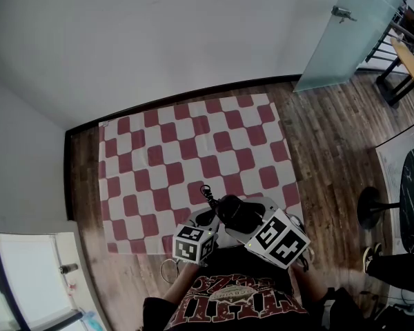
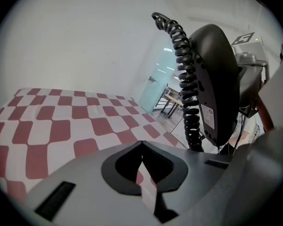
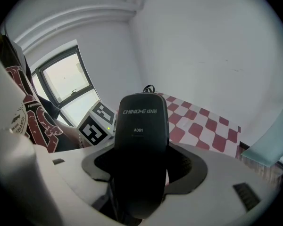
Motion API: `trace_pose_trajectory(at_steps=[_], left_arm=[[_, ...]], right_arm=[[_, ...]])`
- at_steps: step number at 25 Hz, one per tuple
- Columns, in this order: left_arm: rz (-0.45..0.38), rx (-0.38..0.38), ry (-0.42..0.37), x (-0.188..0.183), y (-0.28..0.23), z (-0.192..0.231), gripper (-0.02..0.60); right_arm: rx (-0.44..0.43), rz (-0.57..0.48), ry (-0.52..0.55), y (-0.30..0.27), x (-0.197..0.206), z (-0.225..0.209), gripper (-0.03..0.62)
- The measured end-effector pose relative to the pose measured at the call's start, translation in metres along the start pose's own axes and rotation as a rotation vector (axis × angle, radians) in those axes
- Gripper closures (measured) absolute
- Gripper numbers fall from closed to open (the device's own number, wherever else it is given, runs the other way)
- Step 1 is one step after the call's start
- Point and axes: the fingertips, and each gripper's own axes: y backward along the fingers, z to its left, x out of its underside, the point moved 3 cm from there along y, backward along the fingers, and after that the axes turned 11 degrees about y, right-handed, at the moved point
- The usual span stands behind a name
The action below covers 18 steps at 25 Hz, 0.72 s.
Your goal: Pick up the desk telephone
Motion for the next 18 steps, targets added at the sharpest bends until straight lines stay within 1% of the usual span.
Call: trace_pose_trajectory(at_steps=[14,18], left_arm=[[-0.006,0.0,0.002,-0.0011,-0.0021,0.0042,0.575],[0.004,-0.004,0.002,0.0001,-0.0022,0.0051,0.575]], right_arm=[[-0.023,0.022,0.034,-0.005,0.0016,0.0035,0.31],[-0.03,0.023,0.042,-0.0054,0.0011,0.0031,0.31]])
